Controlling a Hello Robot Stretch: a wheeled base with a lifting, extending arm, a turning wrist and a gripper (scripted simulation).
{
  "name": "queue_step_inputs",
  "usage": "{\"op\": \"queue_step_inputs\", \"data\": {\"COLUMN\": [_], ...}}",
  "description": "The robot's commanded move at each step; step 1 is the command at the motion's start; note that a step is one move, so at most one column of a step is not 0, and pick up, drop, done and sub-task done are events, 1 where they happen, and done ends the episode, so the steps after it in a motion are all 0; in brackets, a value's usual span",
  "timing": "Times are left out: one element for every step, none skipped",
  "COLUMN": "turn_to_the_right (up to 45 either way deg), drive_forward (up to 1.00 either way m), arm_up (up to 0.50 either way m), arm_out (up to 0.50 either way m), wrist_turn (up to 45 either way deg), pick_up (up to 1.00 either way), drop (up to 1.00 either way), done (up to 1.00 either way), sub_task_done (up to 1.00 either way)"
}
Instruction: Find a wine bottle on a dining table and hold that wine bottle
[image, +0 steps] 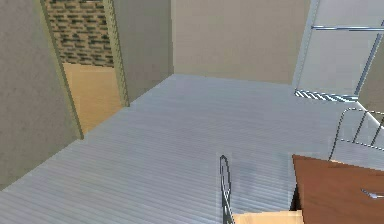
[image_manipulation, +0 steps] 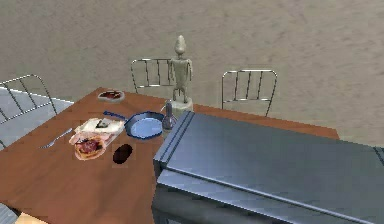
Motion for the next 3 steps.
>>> {"op": "queue_step_inputs", "data": {"turn_to_the_right": [0.0,0.0,0.0], "drive_forward": [0.00,0.00,0.00], "arm_up": [0.22,0.00,0.00], "arm_out": [0.00,0.46,0.00], "wrist_turn": [0.0,0.0,45.0], "pick_up": [0.00,0.00,0.00], "drop": [0.00,0.00,0.00], "done": [0.00,0.00,0.00], "sub_task_done": [0.00,0.00,0.00]}}
